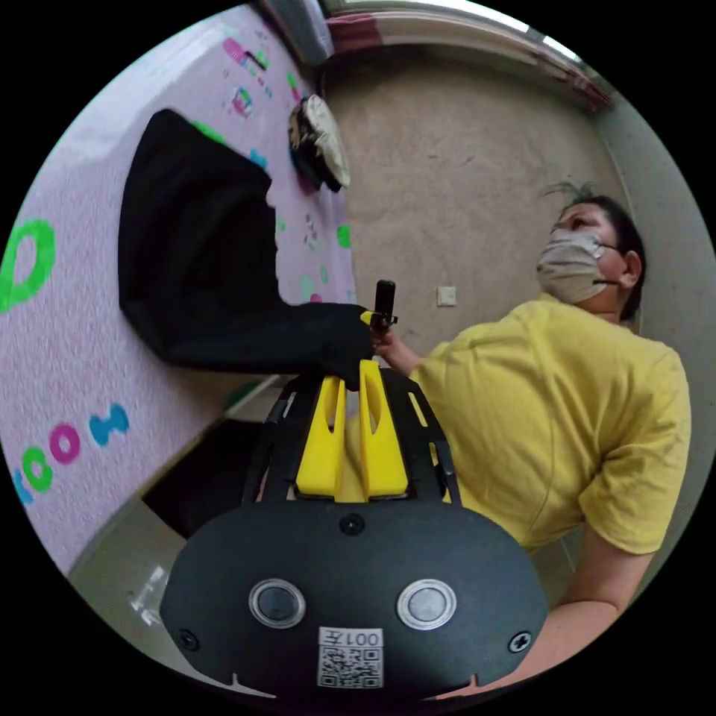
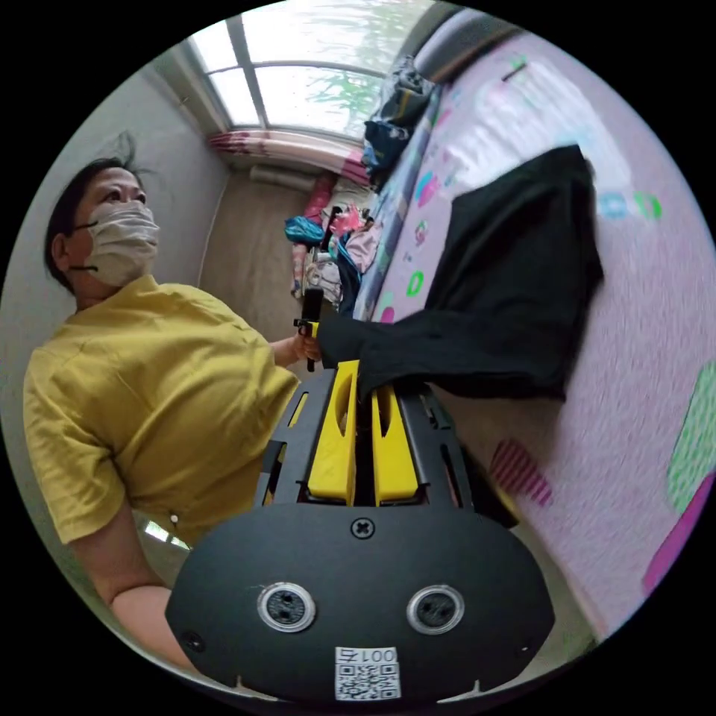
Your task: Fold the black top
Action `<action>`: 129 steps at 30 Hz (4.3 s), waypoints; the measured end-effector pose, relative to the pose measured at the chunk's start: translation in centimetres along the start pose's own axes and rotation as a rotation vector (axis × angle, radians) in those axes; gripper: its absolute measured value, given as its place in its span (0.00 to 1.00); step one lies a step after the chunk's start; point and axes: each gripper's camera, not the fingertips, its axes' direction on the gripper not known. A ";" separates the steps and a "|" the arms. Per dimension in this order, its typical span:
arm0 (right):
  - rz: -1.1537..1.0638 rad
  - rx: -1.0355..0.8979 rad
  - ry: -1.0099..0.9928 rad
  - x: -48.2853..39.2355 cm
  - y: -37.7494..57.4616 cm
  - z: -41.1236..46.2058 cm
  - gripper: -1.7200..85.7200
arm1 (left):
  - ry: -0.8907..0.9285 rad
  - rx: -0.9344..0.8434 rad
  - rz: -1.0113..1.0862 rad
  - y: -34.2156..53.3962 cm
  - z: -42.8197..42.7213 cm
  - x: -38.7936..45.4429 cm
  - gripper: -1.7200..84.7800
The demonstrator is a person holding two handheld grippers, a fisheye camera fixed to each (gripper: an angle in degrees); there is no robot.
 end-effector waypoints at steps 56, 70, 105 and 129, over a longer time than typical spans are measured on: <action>-0.298 -0.417 0.689 -1.1 -27.3 11.2 0.13 | -0.950 -0.330 0.591 -24.1 4.4 8.6 0.07; -0.217 -0.309 0.794 -2.2 -25.2 12.8 0.04 | -1.070 -0.340 0.572 -22.2 6.6 10.5 0.00; -0.029 0.000 0.852 -5.3 -18.3 13.2 0.02 | -1.022 0.100 0.278 -16.0 2.4 11.4 0.00; -0.100 -0.040 0.723 -5.1 -18.9 12.1 0.02 | -1.045 -0.311 0.531 -19.0 4.6 12.9 0.00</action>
